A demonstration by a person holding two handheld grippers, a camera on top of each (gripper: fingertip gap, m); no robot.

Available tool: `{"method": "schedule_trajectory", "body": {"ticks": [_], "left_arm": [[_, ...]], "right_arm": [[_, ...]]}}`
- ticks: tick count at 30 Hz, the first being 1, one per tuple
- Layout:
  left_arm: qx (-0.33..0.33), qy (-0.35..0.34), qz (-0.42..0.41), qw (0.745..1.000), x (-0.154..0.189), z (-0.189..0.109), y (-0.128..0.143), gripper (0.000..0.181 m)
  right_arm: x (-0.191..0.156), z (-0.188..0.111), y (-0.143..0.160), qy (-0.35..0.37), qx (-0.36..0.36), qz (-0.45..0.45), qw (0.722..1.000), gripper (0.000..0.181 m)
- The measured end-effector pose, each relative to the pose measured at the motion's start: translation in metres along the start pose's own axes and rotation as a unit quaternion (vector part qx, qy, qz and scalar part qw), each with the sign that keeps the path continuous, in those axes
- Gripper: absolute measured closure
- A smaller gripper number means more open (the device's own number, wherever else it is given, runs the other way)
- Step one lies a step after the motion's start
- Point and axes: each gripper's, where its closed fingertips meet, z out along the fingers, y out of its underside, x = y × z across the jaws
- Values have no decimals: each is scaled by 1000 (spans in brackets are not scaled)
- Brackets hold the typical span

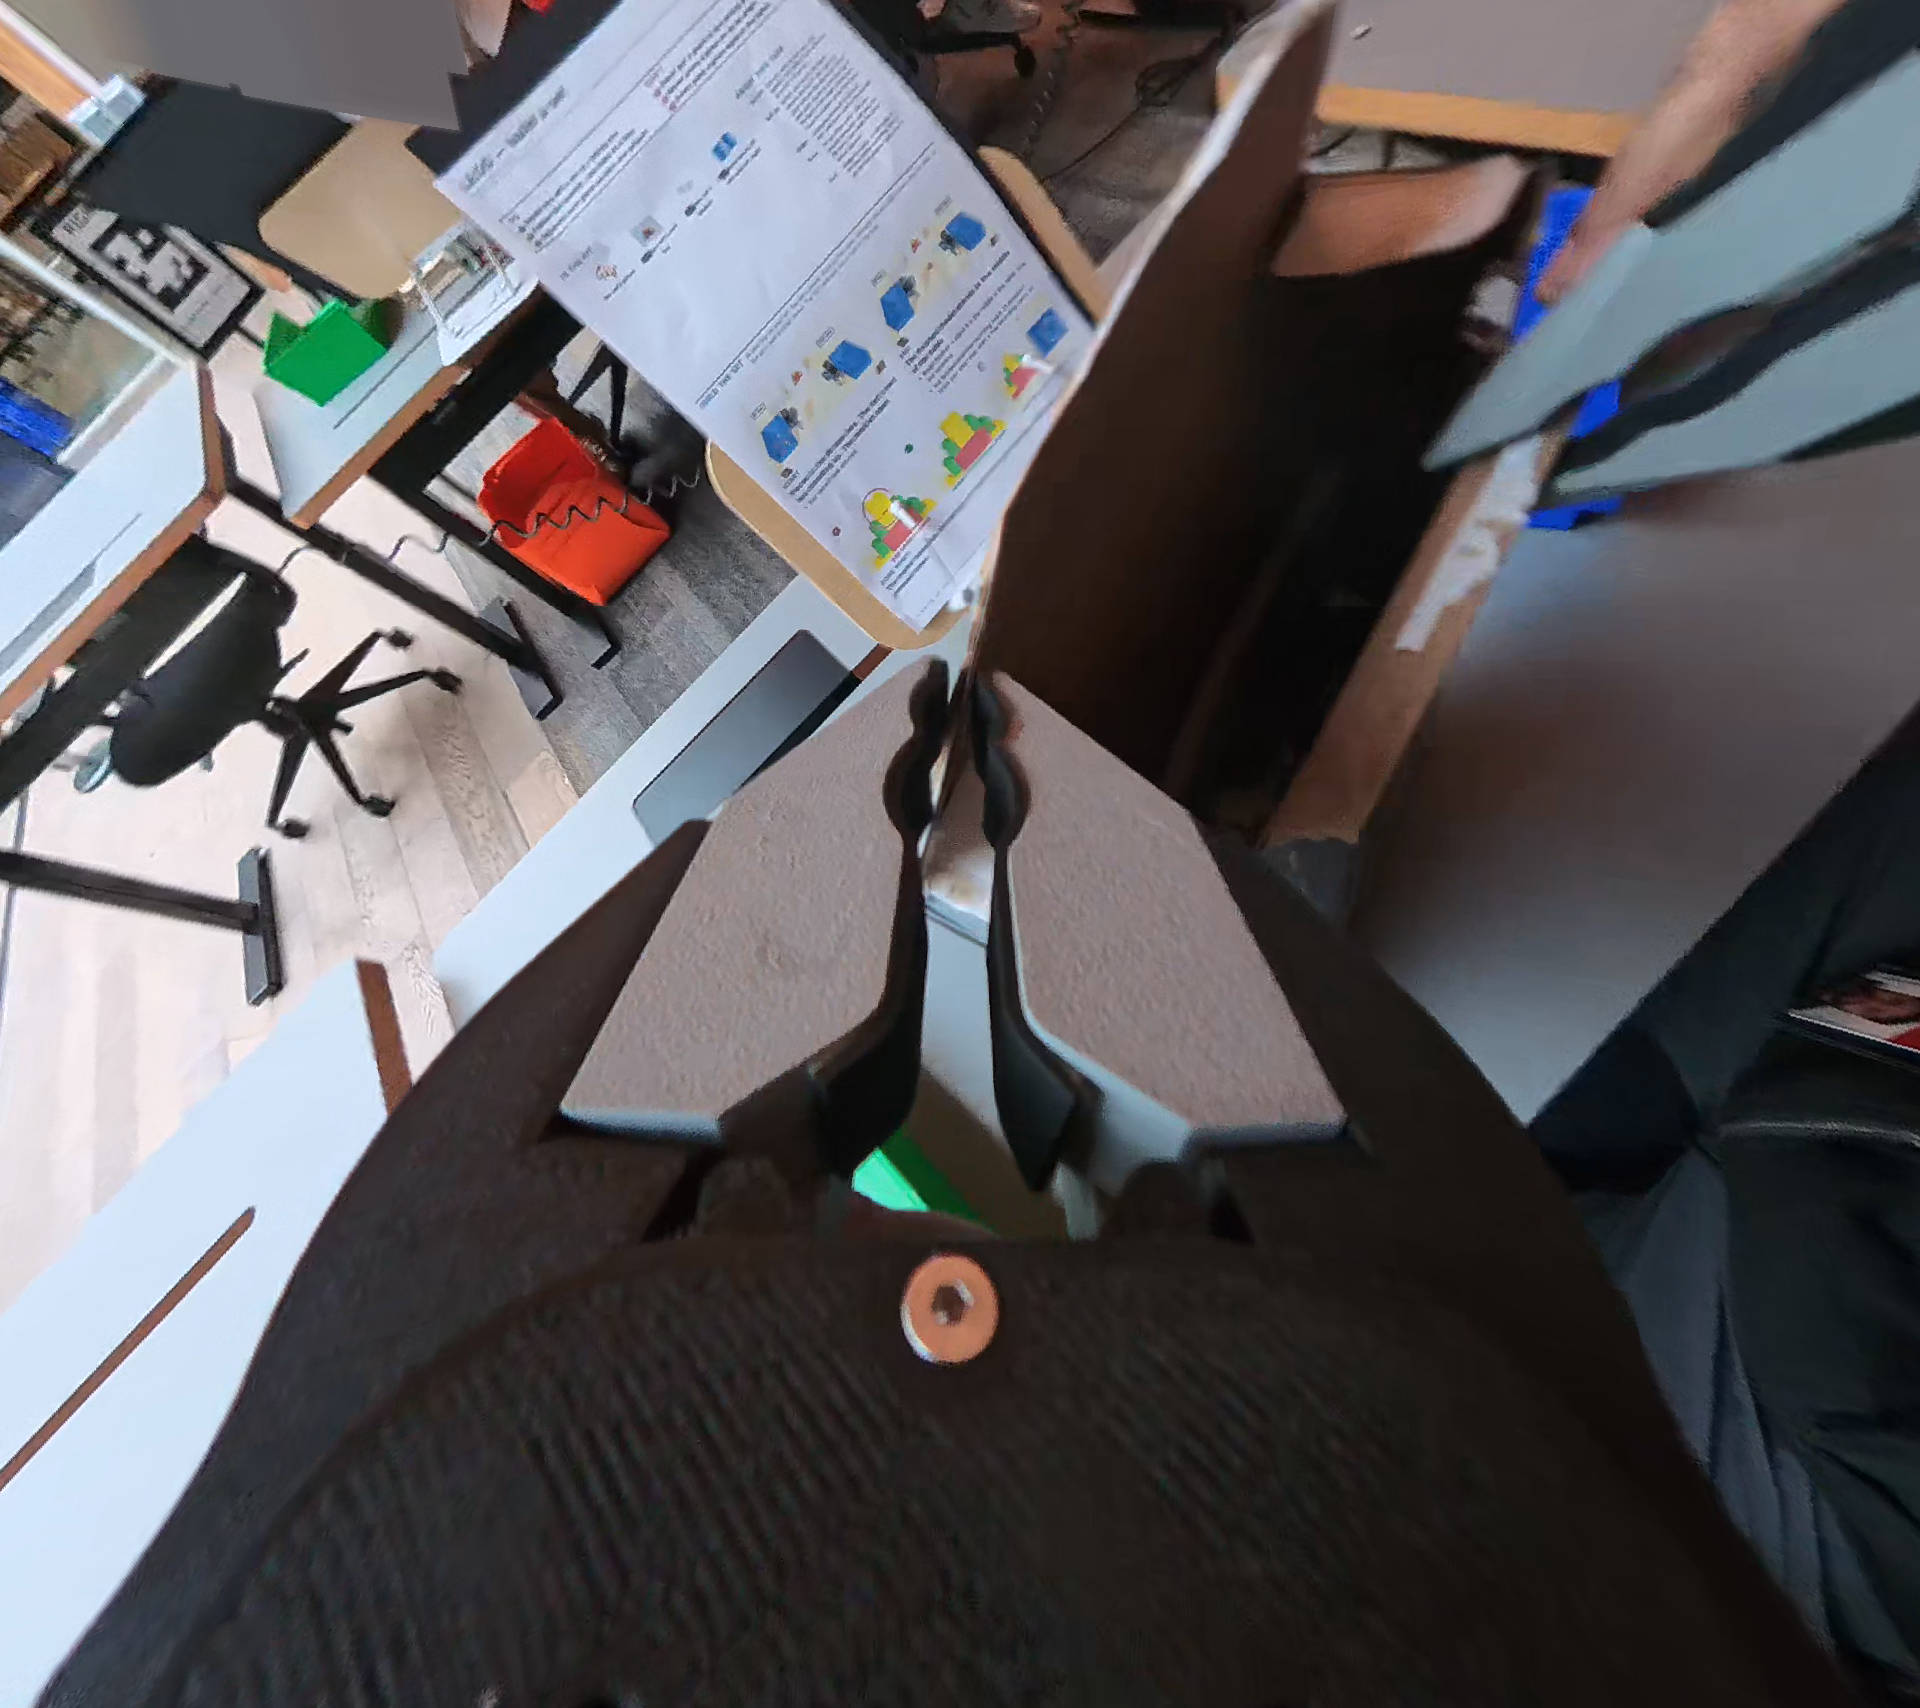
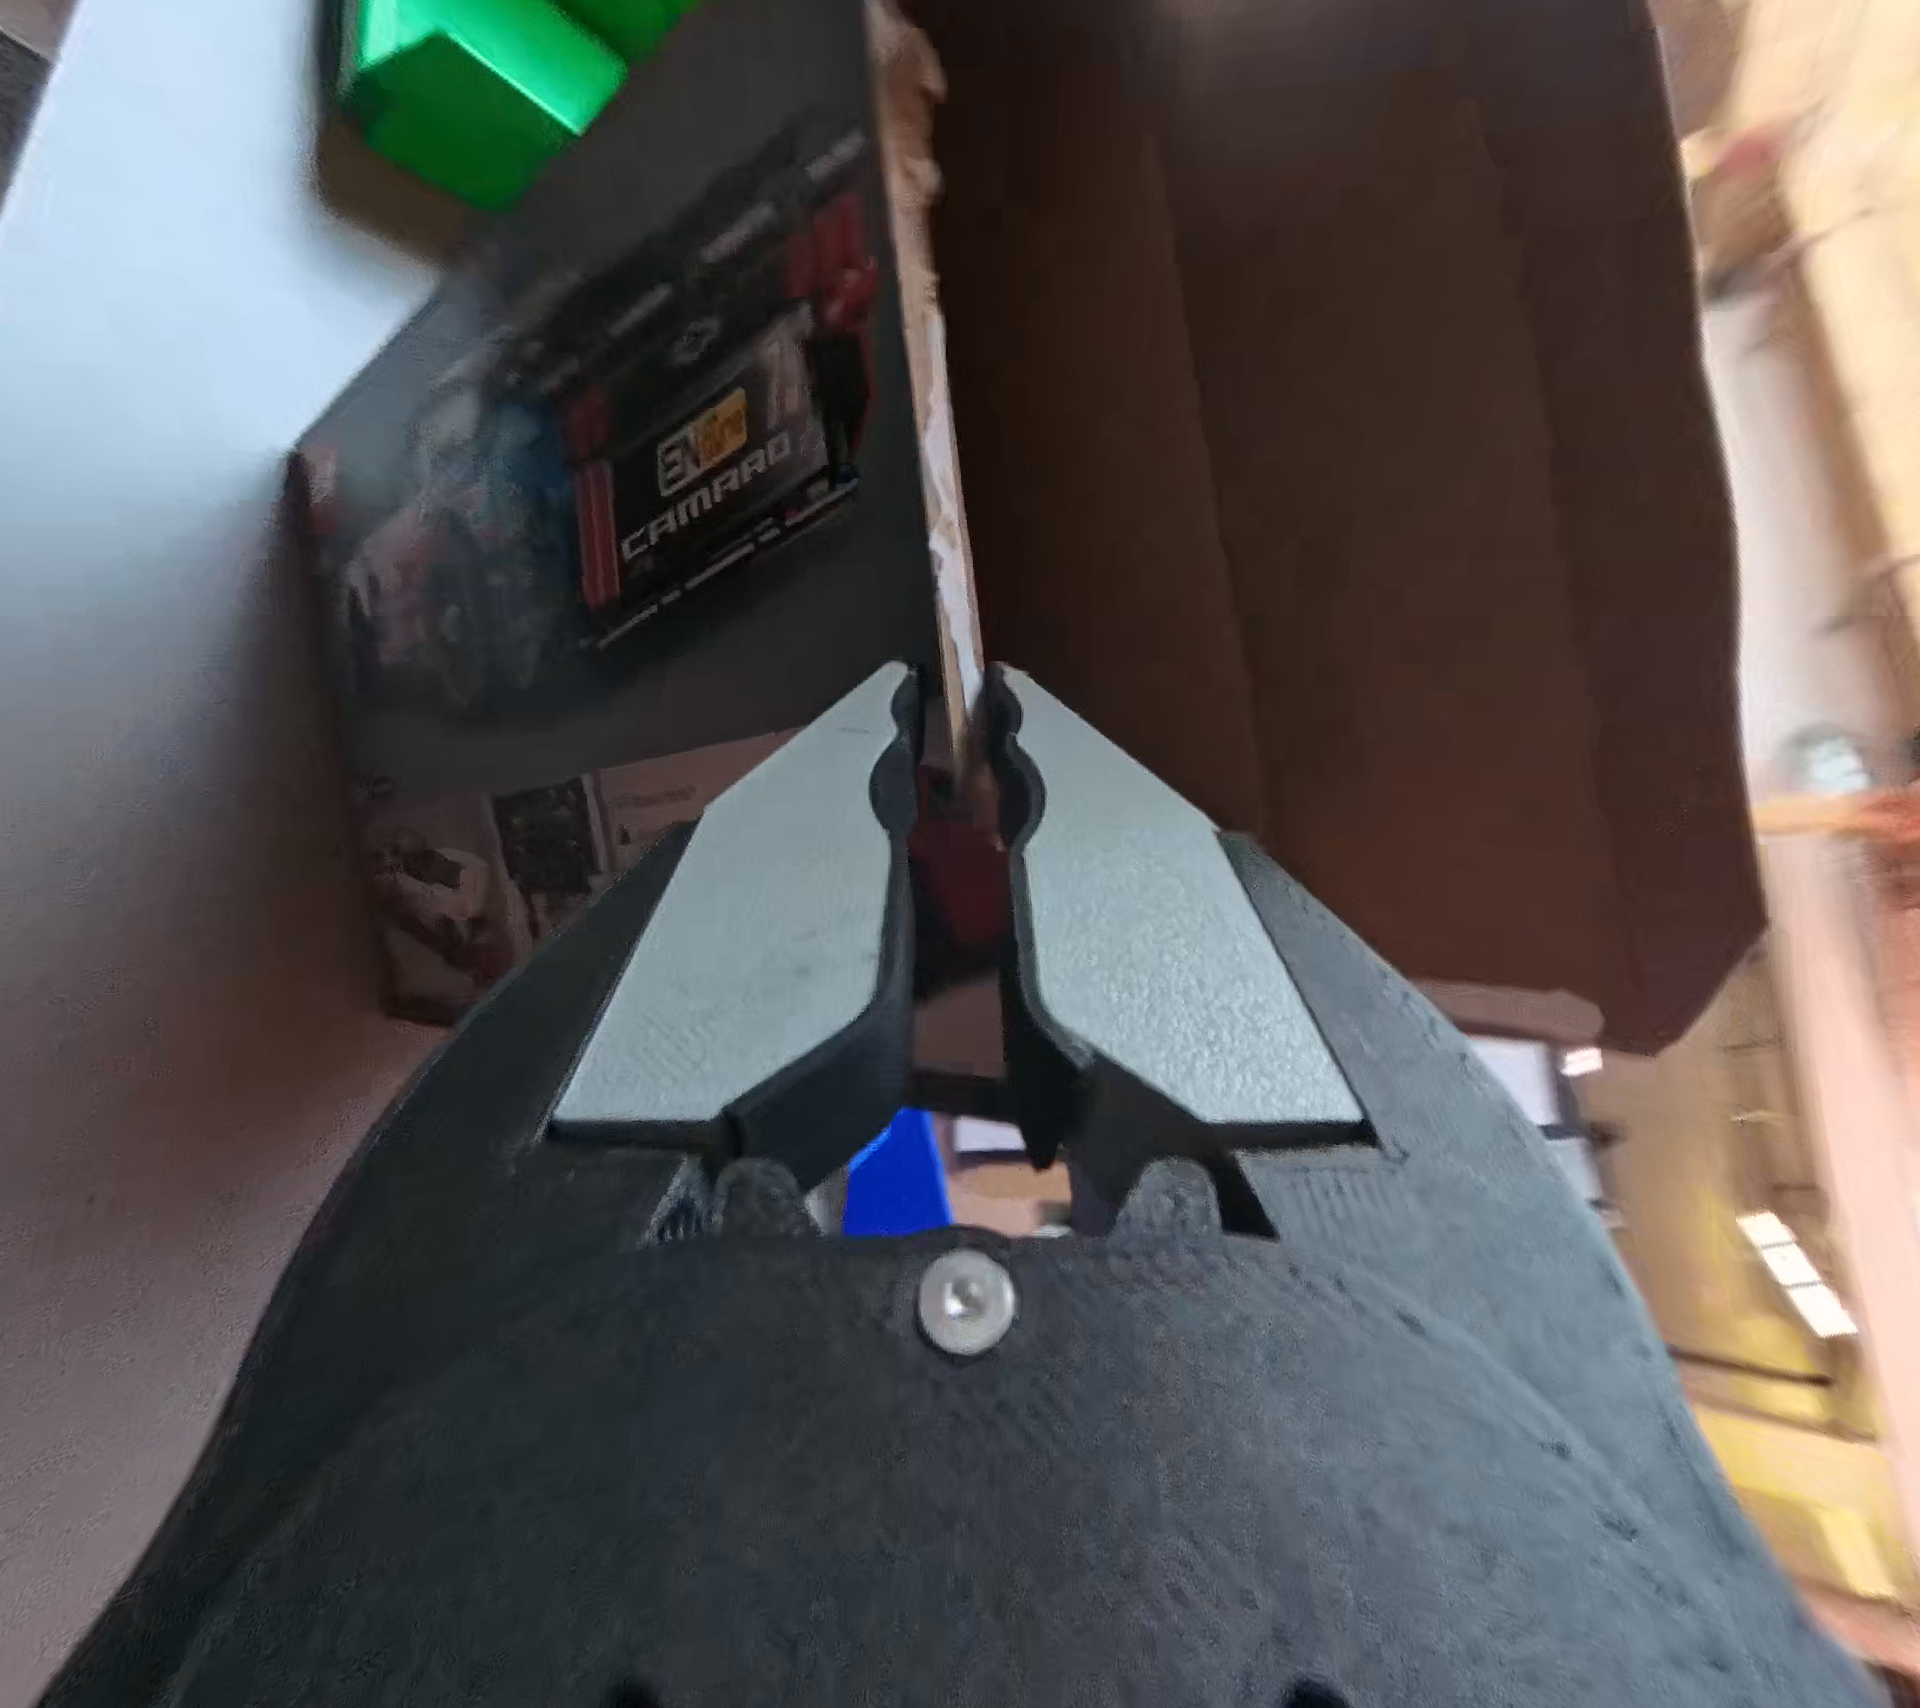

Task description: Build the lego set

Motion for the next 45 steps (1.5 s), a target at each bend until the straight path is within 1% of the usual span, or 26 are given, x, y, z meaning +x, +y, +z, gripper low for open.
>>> {"method": "schedule_trajectory", "body": {"ticks": [2, 5, 8, 10, 12, 14, 15, 18, 21, 24, 28, 30, 33, 34, 36, 37, 38, 39, 40, 42, 44, 45], "left_arm": [[28, 15, 5, 999, 20, -19, -6, 179], [56, 10, 42, 997, 61, -54, -3, 179], [81, 6, 68, 994, 107, -86, 12, 179], [102, -3, 89, 991, 141, -104, 24, 179], [123, -29, 120, 985, 173, -119, 38, 179], [144, -53, 135, 979, 201, -129, 50, 179], [149, -60, 142, 977, 212, -131, 55, 179], [145, -57, 153, 976, 229, -132, 60, 180], [131, -59, 168, 975, 223, -125, 52, 180], [130, -55, 171, 975, 212, -117, 38, 180], [134, -45, 154, 978, 188, -104, 19, 180], [128, -43, 144, 980, 169, -96, 11, 180], [106, -24, 119, 987, 133, -77, 0, 180], [99, -10, 105, 989, 121, -69, -2, 180], [90, 10, 77, 993, 96, -53, -6, 180], [84, 20, 60, 994, 85, -45, -7, 180], [79, 27, 48, 995, 75, -36, -8, 180], [76, 28, 35, 996, 64, -28, -9, 179], [73, 30, 22, 997, 54, -19, -10, 179], [64, 29, 3, 998, 36, -3, -8, 179], [57, 38, -19, 997, 24, 12, -6, 179], [57, 38, -26, 997, 20, 17, -6, 179]], "right_arm": [[-29, -26, -18, 49, 33, -48, 997, 174], [-74, -54, -39, 119, 38, -91, 988, 175], [-114, -72, -48, 178, 36, -132, 974, 175], [-138, -83, -51, 216, 53, -148, 964, 175], [-163, -92, -51, 250, 75, -158, 952, 175], [-184, -98, -50, 265, 92, -161, 946, 174], [-191, -100, -49, 258, 99, -151, 949, 175], [-197, -102, -45, 205, 106, -97, 968, 177], [-188, -101, -39, 158, 92, -50, 982, 177], [-177, -100, -30, 116, 81, 1, 990, 176], [-157, -100, -25, 87, 80, 18, 993, 172], [-142, -101, -25, 62, 87, 24, 994, 172], [-98, -101, -23, 24, 91, 61, 994, 172], [-80, -102, -24, 16, 96, 78, 992, 175], [-31, -105, -23, 28, 100, 117, 988, 179], [-4, -104, -16, 46, 87, 139, 985, 179], [20, -100, -7, 61, 63, 163, 983, 173], [37, -93, 3, 65, 35, 186, 980, 161], [47, -84, 10, 57, 13, 207, 977, 148], [54, -61, 23, 39, -31, 237, 970, 137], [67, -37, 46, 75, -97, 236, 964, 126], [73, -27, 57, 95, -121, 229, 961, 127]]}}
